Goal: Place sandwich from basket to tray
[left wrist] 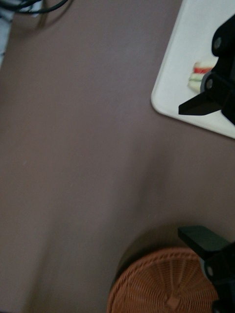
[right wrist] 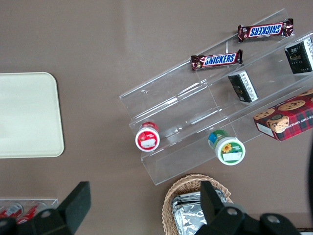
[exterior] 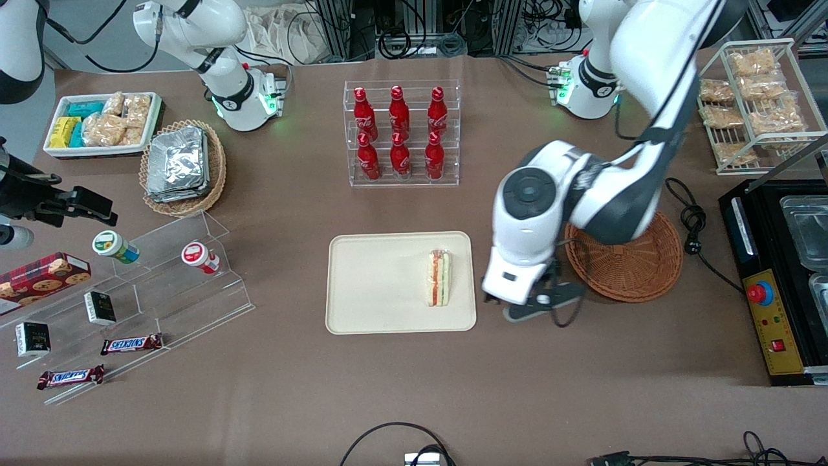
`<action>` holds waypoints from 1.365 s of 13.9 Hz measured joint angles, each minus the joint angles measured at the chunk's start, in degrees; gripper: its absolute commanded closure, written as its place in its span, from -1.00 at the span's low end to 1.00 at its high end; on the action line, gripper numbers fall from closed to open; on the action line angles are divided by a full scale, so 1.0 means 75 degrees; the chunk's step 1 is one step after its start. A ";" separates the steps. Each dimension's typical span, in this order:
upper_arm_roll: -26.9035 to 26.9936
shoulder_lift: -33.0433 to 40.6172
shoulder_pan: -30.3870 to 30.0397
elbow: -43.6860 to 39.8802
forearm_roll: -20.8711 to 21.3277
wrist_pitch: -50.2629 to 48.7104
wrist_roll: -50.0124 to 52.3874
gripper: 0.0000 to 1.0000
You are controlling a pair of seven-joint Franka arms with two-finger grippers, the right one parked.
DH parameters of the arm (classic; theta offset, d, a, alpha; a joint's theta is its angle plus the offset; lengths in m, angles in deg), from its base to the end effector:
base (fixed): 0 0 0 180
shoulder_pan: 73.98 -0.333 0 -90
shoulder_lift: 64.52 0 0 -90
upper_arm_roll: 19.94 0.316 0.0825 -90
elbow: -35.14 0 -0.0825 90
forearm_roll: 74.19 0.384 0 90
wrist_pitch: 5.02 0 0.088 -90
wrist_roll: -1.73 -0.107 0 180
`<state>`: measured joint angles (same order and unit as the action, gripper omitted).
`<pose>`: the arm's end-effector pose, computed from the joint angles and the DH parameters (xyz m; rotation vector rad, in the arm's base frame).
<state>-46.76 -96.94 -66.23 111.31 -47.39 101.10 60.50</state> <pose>0.6414 -0.3120 0.4325 -2.9530 -0.5389 -0.2423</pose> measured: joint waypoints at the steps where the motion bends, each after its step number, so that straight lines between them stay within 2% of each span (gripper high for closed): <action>1: 0.0001 0.0136 -0.0216 0.0001 -0.0002 -0.0090 -0.0071 -1.00; 5: 0.0001 0.0537 -0.0881 0.0001 -0.0060 -0.0557 -0.0715 -1.00; 12: 0.0024 0.1192 -0.1783 0.0008 -0.0880 -0.0976 -0.2443 -1.00; 15: 0.0704 0.1640 -0.1856 0.0119 -0.1653 -0.1016 -0.3657 -1.00; 19: 0.1789 0.2730 -0.1887 0.0850 -0.2478 -0.1255 -0.5511 -1.00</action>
<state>-33.34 -76.46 -80.38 117.69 -65.98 91.68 19.16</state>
